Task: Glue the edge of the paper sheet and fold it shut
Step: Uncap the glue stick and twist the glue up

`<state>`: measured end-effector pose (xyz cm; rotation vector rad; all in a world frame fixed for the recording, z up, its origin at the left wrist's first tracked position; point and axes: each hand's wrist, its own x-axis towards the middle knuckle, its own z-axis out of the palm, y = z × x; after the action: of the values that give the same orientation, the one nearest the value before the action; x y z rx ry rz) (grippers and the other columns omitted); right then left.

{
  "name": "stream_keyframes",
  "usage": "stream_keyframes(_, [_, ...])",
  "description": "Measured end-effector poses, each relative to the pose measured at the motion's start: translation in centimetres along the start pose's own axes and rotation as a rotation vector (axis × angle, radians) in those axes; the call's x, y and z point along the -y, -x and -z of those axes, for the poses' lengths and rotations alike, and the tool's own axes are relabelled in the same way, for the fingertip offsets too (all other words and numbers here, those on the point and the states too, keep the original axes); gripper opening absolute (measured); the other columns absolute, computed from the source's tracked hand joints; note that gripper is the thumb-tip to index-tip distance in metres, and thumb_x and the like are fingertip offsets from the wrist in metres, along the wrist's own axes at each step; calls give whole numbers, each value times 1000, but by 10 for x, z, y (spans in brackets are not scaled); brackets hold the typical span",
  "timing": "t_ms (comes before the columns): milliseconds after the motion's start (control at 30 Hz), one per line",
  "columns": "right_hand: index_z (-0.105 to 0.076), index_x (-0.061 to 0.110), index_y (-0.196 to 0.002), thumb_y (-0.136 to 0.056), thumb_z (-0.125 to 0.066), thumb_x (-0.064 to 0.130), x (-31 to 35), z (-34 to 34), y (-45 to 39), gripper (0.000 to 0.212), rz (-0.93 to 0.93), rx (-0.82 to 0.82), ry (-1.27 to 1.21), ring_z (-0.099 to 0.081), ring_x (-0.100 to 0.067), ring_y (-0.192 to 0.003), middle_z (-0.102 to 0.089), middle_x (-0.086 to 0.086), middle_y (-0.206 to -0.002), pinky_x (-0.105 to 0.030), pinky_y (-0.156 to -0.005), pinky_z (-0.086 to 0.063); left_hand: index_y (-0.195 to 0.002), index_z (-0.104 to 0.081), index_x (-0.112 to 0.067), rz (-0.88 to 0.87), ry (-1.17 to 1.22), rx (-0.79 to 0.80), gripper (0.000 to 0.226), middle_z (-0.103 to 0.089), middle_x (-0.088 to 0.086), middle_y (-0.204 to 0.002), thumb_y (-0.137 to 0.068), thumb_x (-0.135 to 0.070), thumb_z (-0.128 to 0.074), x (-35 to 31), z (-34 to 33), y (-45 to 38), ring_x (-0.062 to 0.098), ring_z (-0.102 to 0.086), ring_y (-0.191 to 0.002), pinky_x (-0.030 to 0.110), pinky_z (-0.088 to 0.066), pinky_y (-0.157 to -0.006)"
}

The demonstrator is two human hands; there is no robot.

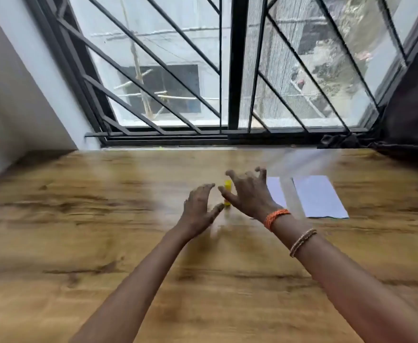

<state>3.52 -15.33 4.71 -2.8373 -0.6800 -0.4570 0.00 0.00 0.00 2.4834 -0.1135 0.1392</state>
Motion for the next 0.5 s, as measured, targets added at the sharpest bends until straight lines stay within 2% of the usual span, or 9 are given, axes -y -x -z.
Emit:
stream_keyframes(67, [-55, 17, -110, -95, -43, 40, 2, -11, -3, 30, 2, 28, -155, -64, -27, -93, -71, -4, -87, -42, -93, -22, -134, -44, -22, -13, -7, -11, 60, -50, 1, -137, -82, -52, -54, -1, -6, -5, 22, -40, -129, 38, -32, -99])
stream_keyframes(133, [-57, 15, -102, -94, -48, 32, 5, -18, -3, 20, -50, -72, -324, -65, -26, -84, -70, 0, -78, -39, -91, -24, -115, -56, -25, -40, 96, -105, 47, -64, -5, -115, -80, -56, -46, -5, -7, -6, 16, -56, -110, 41, -37, -92])
stream_keyframes(200, [-57, 13, -92, -93, -53, 27, 10, -21, 4, 14, -105, -205, -522, -61, -24, -67, -61, 4, -64, -40, -86, -32, -94, -58, -22, -95, 200, -288, 21, -67, -8, -90, -85, -40, -50, -5, -11, -4, 14, -63, -85, 47, -44, -82])
stream_keyframes(233, [-56, 14, -88, -93, -55, 26, 12, -20, 8, 13, -120, -260, -613, -57, -22, -61, -57, 6, -60, -40, -80, -37, -90, -57, -21, -121, 192, -369, 11, -66, -7, -87, -86, -30, -54, -4, -12, -3, 15, -62, -80, 46, -43, -79])
stream_keyframes(300, [-51, 15, -85, -92, -55, 24, 13, -26, 17, 13, -126, -286, -737, -50, -16, -56, -54, 10, -60, -40, -71, -40, -93, -57, -17, -158, 108, -463, 7, -66, -5, -90, -87, -17, -55, 2, -19, 1, 18, -59, -82, 35, -34, -75])
stream_keyframes(367, [-47, 17, -85, -93, -54, 22, 14, -38, 24, 12, -106, -230, -788, -47, -10, -57, -56, 10, -65, -39, -67, -39, -97, -57, -13, -192, 17, -494, 13, -64, 2, -93, -87, -13, -48, 10, -30, 7, 18, -51, -86, 27, -21, -69])
stream_keyframes(433, [-44, 16, -85, -95, -51, 17, 15, -45, 30, 12, -86, -197, -800, -44, -5, -56, -54, 10, -66, -36, -64, -35, -98, -56, -9, -216, -34, -477, 24, -62, 9, -93, -85, -15, -36, 13, -35, 12, 21, -45, -88, 27, -17, -67])
stream_keyframes(500, [-43, 16, -87, -95, -49, 10, 18, -45, 37, 11, -72, -202, -789, -43, -3, -55, -48, 15, -65, -35, -69, -33, -100, -56, -6, -216, -30, -439, 30, -62, 11, -96, -83, -13, -32, 12, -34, 15, 28, -47, -92, 28, -15, -67])
